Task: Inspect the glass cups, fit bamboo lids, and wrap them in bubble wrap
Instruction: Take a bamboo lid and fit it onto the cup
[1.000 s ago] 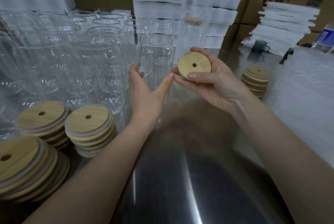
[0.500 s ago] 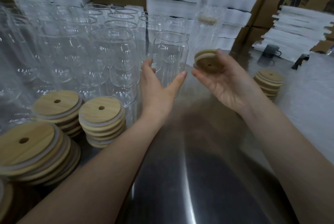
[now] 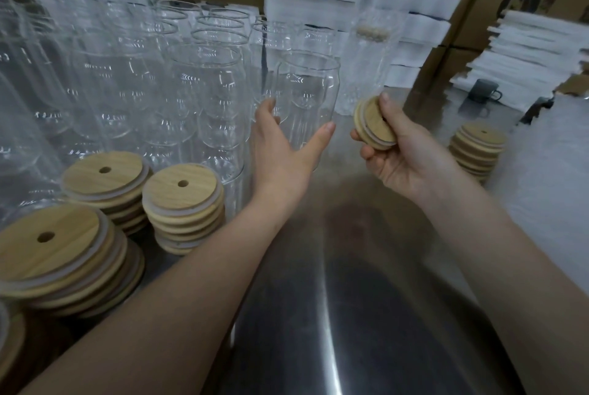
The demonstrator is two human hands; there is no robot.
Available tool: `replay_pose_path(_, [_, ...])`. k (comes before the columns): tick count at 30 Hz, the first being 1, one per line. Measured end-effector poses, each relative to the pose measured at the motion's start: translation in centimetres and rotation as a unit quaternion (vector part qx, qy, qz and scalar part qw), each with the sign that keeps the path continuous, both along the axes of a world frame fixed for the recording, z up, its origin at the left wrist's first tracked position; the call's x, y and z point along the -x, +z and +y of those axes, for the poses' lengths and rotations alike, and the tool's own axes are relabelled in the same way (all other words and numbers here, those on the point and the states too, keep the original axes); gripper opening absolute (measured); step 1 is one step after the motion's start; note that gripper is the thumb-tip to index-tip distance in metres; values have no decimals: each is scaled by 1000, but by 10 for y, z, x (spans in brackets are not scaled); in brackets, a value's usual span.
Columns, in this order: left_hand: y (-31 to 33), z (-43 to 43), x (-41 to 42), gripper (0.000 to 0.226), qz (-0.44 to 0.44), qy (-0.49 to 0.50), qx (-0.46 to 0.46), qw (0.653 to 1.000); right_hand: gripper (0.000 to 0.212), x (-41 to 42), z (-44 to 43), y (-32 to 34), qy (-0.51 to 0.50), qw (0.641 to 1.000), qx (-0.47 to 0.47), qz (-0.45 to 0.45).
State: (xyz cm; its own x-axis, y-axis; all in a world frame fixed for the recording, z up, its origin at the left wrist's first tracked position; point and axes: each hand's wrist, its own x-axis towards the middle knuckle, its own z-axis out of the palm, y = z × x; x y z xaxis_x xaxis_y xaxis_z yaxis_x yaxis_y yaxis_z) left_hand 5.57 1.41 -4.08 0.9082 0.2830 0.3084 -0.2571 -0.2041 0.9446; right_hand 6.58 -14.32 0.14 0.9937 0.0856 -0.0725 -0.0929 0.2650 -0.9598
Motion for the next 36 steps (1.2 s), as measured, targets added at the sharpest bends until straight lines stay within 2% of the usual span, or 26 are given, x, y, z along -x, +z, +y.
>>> replay_pose_path(4, [0, 0, -1, 88, -3, 2, 0, 1000, 30, 1, 1, 0, -4, 1000, 5, -25])
replay_pose_path(9, [-2, 0, -2, 88, -1, -1, -2, 1000, 53, 1, 2, 1, 10, 999, -21, -39])
replay_pose_path(16, [-2, 0, -3, 87, -2, -1, -4, 1000, 30, -1, 3, 0, 8, 996, -87, 4])
replay_pose_path(19, [-2, 1, -2, 86, -3, -2, -5, 1000, 25, -3, 3, -3, -26, 998, -57, 20])
replay_pose_path(23, [-1, 1, -1, 86, 1, -2, -5, 1000, 22, -6, 0, -3, -80, 996, -25, 32])
replay_pose_path(27, [0, 0, 0, 86, 0, -6, -5, 1000, 17, -4, -2, -1, -93, 996, -11, -4])
replay_pose_path(32, [0, 0, 0, 86, 0, -8, 3, 1000, 28, -1, 3, 1, -74, 997, -29, -21])
replay_pose_path(36, [0, 0, 0, 86, 2, -10, 15, 1000, 24, -1, 7, 3, -28, 997, -61, -25])
